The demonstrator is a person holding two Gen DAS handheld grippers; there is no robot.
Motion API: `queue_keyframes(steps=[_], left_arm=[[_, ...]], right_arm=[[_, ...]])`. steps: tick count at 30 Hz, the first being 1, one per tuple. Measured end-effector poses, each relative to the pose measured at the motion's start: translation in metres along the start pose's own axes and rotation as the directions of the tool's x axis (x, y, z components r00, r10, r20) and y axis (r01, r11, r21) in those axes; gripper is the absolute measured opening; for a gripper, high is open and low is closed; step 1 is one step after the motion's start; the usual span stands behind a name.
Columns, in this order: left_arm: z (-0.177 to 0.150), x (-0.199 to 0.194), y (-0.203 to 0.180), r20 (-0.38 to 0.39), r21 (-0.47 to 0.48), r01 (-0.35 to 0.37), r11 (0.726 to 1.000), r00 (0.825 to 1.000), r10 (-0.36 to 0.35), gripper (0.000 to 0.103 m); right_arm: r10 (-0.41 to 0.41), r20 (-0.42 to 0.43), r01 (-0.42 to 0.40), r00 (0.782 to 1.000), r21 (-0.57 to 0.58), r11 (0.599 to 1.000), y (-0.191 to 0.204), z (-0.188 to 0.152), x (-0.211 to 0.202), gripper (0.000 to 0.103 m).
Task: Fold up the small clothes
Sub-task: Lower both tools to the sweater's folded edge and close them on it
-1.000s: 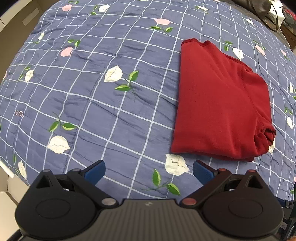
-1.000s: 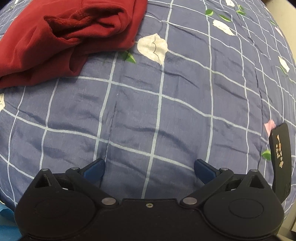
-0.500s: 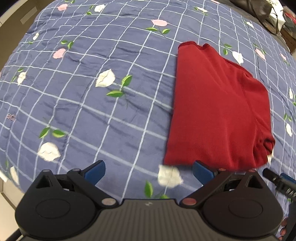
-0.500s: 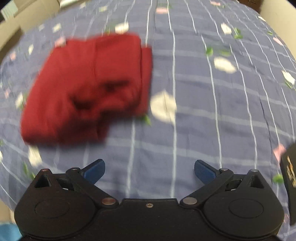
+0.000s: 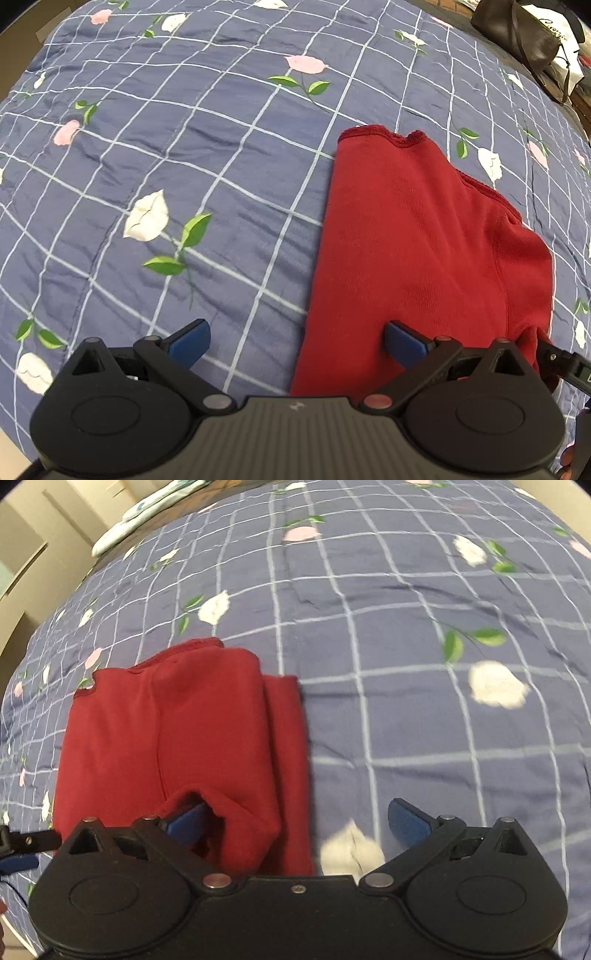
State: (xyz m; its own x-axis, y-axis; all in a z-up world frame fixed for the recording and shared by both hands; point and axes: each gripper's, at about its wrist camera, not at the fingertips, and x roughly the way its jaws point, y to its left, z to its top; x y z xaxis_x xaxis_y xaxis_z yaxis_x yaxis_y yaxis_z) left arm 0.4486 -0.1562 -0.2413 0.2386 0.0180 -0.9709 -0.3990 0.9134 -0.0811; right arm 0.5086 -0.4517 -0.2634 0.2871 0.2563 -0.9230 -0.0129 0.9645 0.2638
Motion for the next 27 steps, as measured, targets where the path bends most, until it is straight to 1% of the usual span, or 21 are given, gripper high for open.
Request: queue_keyframes(steps=[2, 5, 8, 12, 14, 16, 19, 21, 24, 25, 27], left_arm=[[0.002, 0.004, -0.002, -0.005, 0.006, -0.003, 1.000, 1.000, 0.003, 0.102], [0.001, 0.005, -0.004, -0.010, 0.016, -0.006, 1.000, 1.000, 0.006, 0.102], [-0.001, 0.005, -0.002, -0.015, 0.000, -0.003, 1.000, 1.000, 0.003, 0.102], [-0.003, 0.005, 0.002, -0.029, -0.024, 0.008, 1.000, 1.000, -0.009, 0.102], [-0.004, 0.005, 0.002, -0.029, -0.023, 0.009, 1.000, 1.000, -0.009, 0.102], [-0.005, 0.006, 0.002, -0.030, -0.020, 0.009, 1.000, 1.000, -0.009, 0.102], [-0.005, 0.006, 0.002, -0.034, -0.019, 0.009, 1.000, 0.999, -0.010, 0.102], [-0.004, 0.007, 0.001, -0.035, -0.016, 0.008, 1.000, 0.999, -0.008, 0.102], [-0.004, 0.007, 0.000, -0.035, -0.007, 0.004, 1.000, 0.999, -0.004, 0.102], [-0.004, 0.007, 0.000, -0.035, -0.003, 0.003, 1.000, 0.999, -0.003, 0.102], [-0.004, 0.008, 0.000, -0.038, 0.005, 0.005, 1.000, 0.999, -0.005, 0.102]], right_arm=[[0.020, 0.002, -0.020, 1.000, -0.011, 1.000, 0.004, 0.006, 0.004, 0.103], [0.066, 0.001, -0.066, 0.998, 0.029, 0.997, 0.002, 0.010, 0.005, 0.103], [0.049, -0.026, -0.048, 0.998, 0.035, 0.998, -0.001, 0.001, 0.003, 0.103], [0.002, -0.057, -0.002, 0.998, -0.012, 1.000, -0.012, -0.021, -0.009, 0.103], [-0.017, -0.055, 0.016, 0.998, -0.018, 1.000, -0.017, -0.029, -0.019, 0.103], [-0.004, -0.030, 0.004, 1.000, 0.014, 1.000, -0.020, -0.029, -0.032, 0.103], [0.022, 0.022, -0.023, 1.000, 0.050, 0.999, -0.016, -0.015, -0.042, 0.103], [0.043, 0.035, -0.045, 0.998, 0.067, 0.997, -0.009, 0.000, -0.039, 0.103], [0.053, 0.021, -0.055, 0.998, 0.100, 0.993, 0.003, 0.021, -0.023, 0.103], [0.046, 0.010, -0.047, 0.999, 0.108, 0.993, 0.006, 0.024, -0.016, 0.103], [0.007, -0.028, -0.004, 1.000, 0.101, 0.995, 0.009, 0.025, -0.001, 0.103]])
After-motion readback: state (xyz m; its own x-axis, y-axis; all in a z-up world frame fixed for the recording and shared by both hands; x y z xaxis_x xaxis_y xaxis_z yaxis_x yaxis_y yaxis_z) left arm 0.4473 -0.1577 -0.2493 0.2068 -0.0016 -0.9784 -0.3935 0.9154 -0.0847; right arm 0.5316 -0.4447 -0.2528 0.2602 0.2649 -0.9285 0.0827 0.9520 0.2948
